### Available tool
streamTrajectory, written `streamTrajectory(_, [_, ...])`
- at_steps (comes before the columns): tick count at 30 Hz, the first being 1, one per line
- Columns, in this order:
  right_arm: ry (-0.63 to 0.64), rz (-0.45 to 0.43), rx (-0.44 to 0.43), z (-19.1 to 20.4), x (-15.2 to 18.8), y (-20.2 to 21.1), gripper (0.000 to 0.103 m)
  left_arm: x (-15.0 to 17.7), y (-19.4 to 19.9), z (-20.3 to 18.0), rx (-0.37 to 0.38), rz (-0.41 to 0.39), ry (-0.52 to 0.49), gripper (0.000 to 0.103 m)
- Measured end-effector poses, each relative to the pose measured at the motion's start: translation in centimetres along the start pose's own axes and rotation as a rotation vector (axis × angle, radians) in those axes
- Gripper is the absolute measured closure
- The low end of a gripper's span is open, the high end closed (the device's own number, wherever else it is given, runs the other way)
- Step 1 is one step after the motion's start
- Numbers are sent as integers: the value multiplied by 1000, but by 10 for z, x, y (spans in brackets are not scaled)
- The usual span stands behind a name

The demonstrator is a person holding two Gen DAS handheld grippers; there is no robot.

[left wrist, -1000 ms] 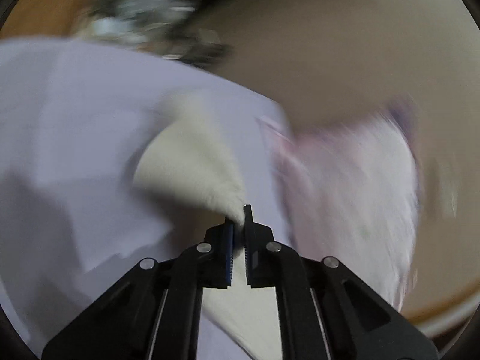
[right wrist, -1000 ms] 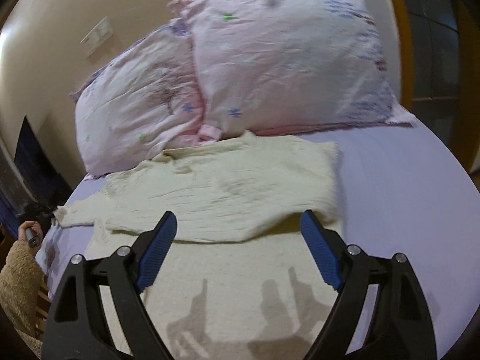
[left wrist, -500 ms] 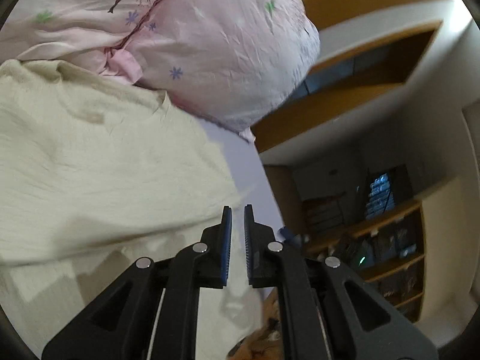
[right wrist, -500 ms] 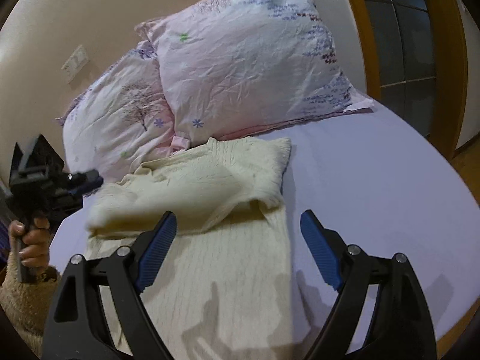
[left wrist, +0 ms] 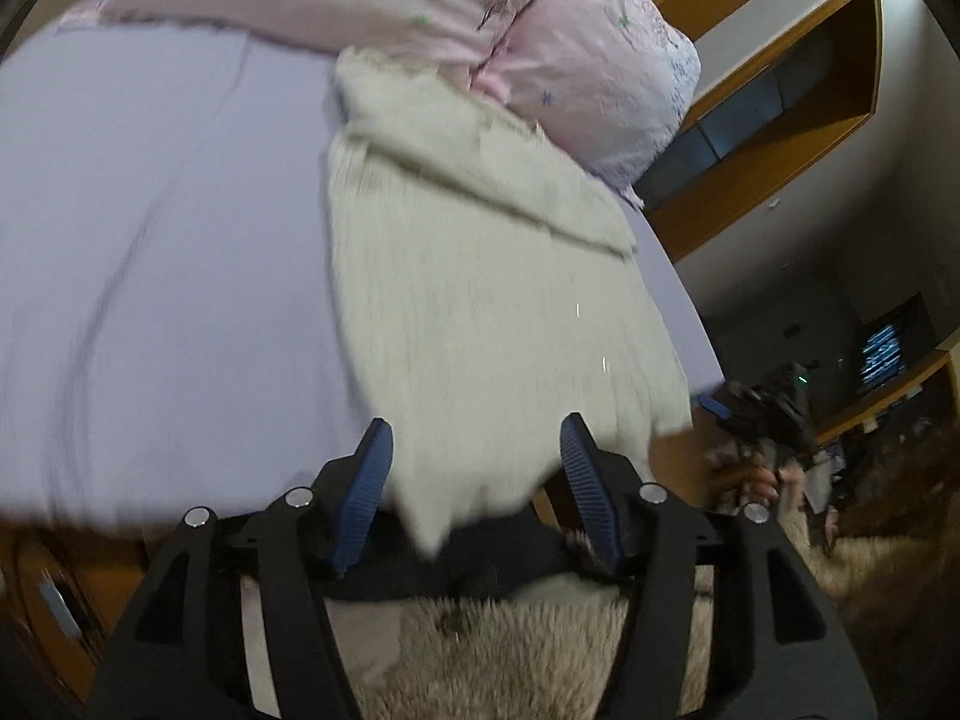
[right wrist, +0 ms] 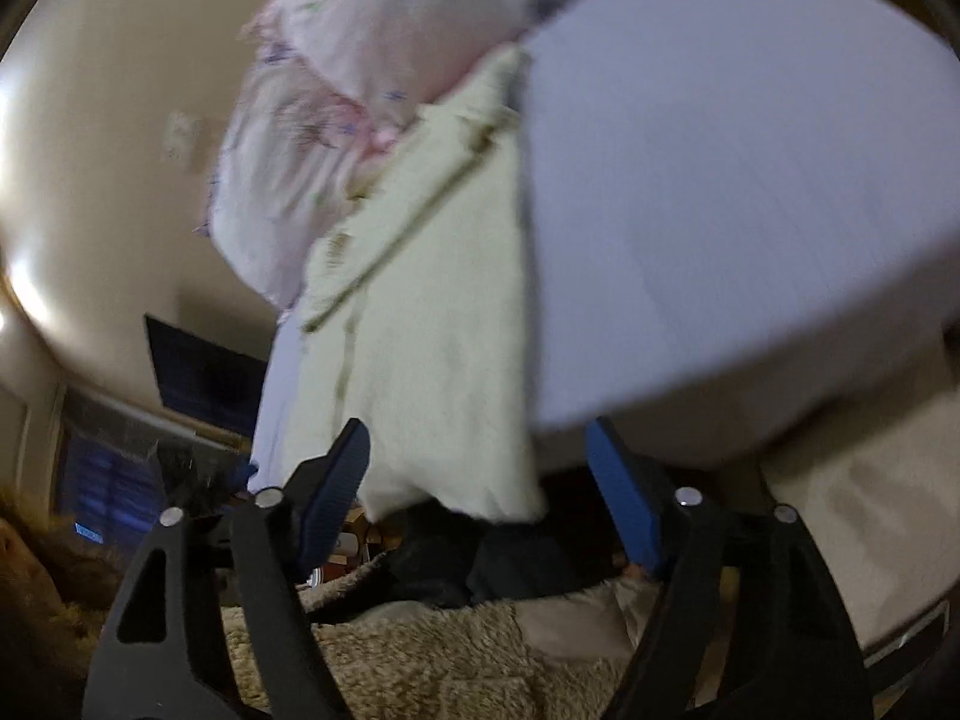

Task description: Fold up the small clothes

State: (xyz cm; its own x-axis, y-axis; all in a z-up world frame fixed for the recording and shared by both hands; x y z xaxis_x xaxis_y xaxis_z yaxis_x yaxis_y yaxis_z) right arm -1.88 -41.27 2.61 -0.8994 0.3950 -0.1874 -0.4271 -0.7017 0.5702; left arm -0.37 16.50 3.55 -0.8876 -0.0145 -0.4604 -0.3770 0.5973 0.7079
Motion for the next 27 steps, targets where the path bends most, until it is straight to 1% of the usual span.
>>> streamTrajectory(2, [-44,32,-19,-10,5,-11,44,15,-4,3,-11,13,25,44])
streamTrajectory(3, [-61,51,-39,-14,8,-19,47,19,-8,6,-9,18,44,44])
streamTrajectory(5, [-84,82,-63,-17,8,-36,59,28,-19,10,-2,30,80,44])
streamTrajectory(6, [-93,94,-74,-18,10,-41,63,32,-27,10,-2,41,93,44])
streamTrajectory(7, [-101,106,-95,-19,13,-48,76,38,-29,12,-1,44,100,44])
streamTrajectory(8, [-108,114,-125,-19,15,-54,83,42,-30,12,-5,43,106,45])
streamTrajectory(9, [-114,118,-154,-19,16,-57,84,45,-32,14,-11,38,114,45])
streamTrajectory(11, [-115,116,-175,-19,18,-60,86,48,-31,18,-12,-2,141,45])
streamTrajectory(14, [-135,106,-208,-21,16,-57,86,45,-33,27,12,-48,204,45])
streamTrajectory(16, [-137,104,-233,-20,15,-55,83,45,-40,28,15,-42,219,45])
streamTrajectory(18, [-136,113,-236,-21,16,-56,83,47,-46,27,-3,-28,224,49])
streamTrajectory(19, [-138,119,-235,-20,16,-58,83,49,-48,29,13,-23,243,64])
streamTrajectory(20, [-133,125,-234,-23,17,-57,93,50,-49,30,43,-19,263,86])
streamTrajectory(21, [-111,132,-225,-19,17,-58,97,52,-51,32,94,-12,297,95])
streamTrajectory(22, [-96,137,-216,-15,17,-61,97,52,-49,32,144,-13,325,97])
streamTrajectory(23, [-75,142,-211,-9,17,-59,97,51,-47,29,166,-18,324,97])
streamTrajectory(25, [-34,132,-225,6,12,-51,97,40,-35,14,216,-46,291,98])
streamTrajectory(27, [10,88,-247,25,-4,-38,97,22,-25,5,262,-82,265,98])
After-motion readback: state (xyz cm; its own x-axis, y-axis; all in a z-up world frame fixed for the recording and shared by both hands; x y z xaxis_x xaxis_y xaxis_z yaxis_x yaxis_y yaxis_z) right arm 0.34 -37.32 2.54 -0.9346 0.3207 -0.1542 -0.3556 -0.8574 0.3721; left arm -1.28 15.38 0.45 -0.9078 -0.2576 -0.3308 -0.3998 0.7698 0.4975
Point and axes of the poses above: each gripper's, at about its wrist camera, not at the fingertips, and y roughly against the way its jaws point, z to its left, x to its underside, the point moved 1 cm from there along -y, roughly the way its jaws point, and after that the axes turned 4 degrees about -x, right-handed, at the moved point
